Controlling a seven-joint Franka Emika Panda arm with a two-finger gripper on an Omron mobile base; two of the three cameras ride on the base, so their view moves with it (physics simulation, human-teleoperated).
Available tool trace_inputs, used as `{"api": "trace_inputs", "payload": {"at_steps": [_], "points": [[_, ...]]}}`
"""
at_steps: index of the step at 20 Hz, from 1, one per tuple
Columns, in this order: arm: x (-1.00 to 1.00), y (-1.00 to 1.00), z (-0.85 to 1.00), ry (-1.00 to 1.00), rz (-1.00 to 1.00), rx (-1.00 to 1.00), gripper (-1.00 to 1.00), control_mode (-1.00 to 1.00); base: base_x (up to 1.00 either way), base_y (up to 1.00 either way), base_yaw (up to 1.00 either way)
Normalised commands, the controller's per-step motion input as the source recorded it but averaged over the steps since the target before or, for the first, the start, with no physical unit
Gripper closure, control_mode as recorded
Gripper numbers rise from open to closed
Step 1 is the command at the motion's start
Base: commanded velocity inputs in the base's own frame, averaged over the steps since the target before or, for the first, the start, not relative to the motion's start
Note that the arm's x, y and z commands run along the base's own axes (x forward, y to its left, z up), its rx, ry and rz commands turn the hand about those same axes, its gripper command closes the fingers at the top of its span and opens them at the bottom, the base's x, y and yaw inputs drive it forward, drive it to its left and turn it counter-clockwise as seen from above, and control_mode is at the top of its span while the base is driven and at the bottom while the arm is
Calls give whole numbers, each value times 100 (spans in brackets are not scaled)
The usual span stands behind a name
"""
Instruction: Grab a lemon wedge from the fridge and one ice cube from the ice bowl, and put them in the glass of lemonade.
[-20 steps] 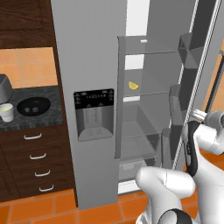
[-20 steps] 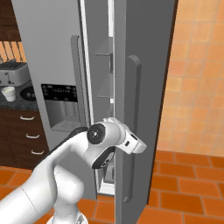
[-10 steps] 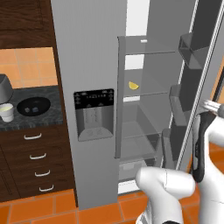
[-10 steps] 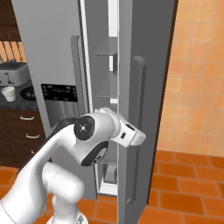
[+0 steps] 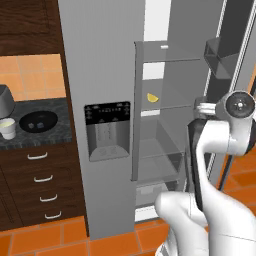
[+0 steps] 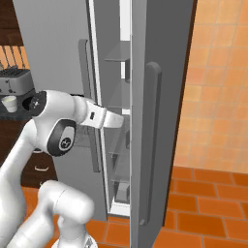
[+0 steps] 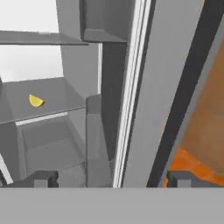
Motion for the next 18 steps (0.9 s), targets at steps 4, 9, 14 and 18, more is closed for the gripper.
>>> {"api": "trace_inputs", "payload": {"at_steps": [4,9,14,18], "points": [[81,59,6,33,0,-30,-100,-100,0,0,0],[90,-9,-9,35,0,-21,-100,-100,0,0,0],[98,-22,-39,15,0,-19,-100,-100,0,0,0],[46,-57,-25,1,-7,-19,-100,-100,0,0,0]]}}
